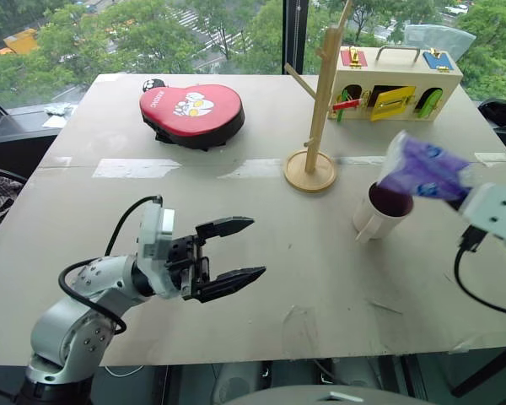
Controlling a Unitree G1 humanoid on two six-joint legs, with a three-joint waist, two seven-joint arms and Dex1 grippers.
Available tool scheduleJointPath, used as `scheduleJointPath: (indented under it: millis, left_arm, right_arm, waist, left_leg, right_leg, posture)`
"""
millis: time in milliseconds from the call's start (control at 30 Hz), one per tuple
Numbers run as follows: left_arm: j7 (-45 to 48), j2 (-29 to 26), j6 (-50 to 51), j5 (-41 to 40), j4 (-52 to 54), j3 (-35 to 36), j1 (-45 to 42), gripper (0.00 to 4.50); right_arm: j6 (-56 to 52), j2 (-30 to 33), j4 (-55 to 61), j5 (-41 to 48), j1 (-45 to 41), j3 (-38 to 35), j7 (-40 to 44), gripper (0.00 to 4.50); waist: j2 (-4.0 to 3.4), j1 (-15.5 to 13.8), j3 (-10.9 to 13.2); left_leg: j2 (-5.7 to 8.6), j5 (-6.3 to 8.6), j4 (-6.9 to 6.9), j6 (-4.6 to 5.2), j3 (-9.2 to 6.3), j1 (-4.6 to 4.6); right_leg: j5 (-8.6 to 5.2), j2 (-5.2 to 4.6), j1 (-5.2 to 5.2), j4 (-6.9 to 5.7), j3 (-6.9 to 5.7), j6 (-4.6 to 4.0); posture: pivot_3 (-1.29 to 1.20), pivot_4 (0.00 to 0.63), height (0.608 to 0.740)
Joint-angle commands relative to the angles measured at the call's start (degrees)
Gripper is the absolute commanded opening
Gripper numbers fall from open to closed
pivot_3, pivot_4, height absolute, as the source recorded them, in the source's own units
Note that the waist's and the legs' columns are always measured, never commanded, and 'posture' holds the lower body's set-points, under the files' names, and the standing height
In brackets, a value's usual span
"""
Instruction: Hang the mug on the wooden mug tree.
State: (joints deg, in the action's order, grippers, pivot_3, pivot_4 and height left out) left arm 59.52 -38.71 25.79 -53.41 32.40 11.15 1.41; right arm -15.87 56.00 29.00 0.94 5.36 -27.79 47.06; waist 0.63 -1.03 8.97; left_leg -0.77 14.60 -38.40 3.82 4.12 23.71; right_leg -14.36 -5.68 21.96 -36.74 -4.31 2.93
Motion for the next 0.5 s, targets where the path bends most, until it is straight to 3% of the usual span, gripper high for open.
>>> scheduleJointPath:
  millis: [33, 133, 267, 433, 500]
  left_arm:
    - [-2.3, 1.3, 0.6, -3.6, 0.8, 0.6, -3.8, 4.5]
    - [-4.1, 2.2, 1.8, -4.9, 1.5, -0.6, -7.5, 4.5]
    - [-6.4, 2.4, 4.1, -6.5, 3.4, -2.4, -11.3, 4.5]
    - [-7.0, 2.2, 5.4, -6.1, 3.4, -4.5, -13.3, 4.5]
    - [-7.0, 2.3, 5.5, -5.7, 3.2, -5.2, -13.9, 4.5]
  right_arm:
    - [-1.5, 0.6, -2.8, -1.4, 2.1, -5.8, -0.3, 0.03]
    - [-2.6, -0.2, -7.5, -3.2, 3.2, -6.1, -2.7, 0.03]
    - [-0.4, -2.1, -17.7, -6.5, 2.4, 0.2, -7.0, 0.03]
    - [4.7, -4.9, -35.4, -9.2, -9.5, 11.8, -10.8, 0.03]
    - [8.8, -5.2, -43.7, -9.9, -14.9, 16.6, -9.5, 0.81]
  waist:
    - [0.0, -0.1, 0.0]
    - [0.0, 0.1, 0.0]
    - [0.02, 0.2, 0.0]
    - [-0.16, 0.8, 0.0]
    - [-0.15, 1.2, 0.0]
  left_leg:
    - [0.0, 0.0, 0.0, 0.0, -0.02, -0.03]
    - [0.03, 0.0, -0.03, 0.01, -0.02, -0.05]
    - [0.03, -0.01, -0.03, 0.01, -0.01, -0.12]
    - [0.01, -0.03, -0.03, -0.01, 0.17, -0.28]
    - [0.0, -0.03, -0.01, -0.01, 0.25, -0.36]
  right_leg:
    - [0.0, 0.01, -0.07, 0.0, -0.01, 0.0]
    - [0.0, 0.02, -0.12, 0.0, 0.01, 0.0]
    - [0.01, 0.12, -0.16, -0.01, 0.04, 0.01]
    - [0.01, 0.22, -0.17, -0.06, 0.16, 0.01]
    - [0.01, 0.25, -0.19, -0.08, 0.26, 0.01]
  posture:
    - [0.0, 0.15, 0.731]
    - [0.0, 0.15, 0.731]
    - [0.0, 0.15, 0.731]
    - [0.0, 0.15, 0.731]
    - [0.0, 0.15, 0.731]
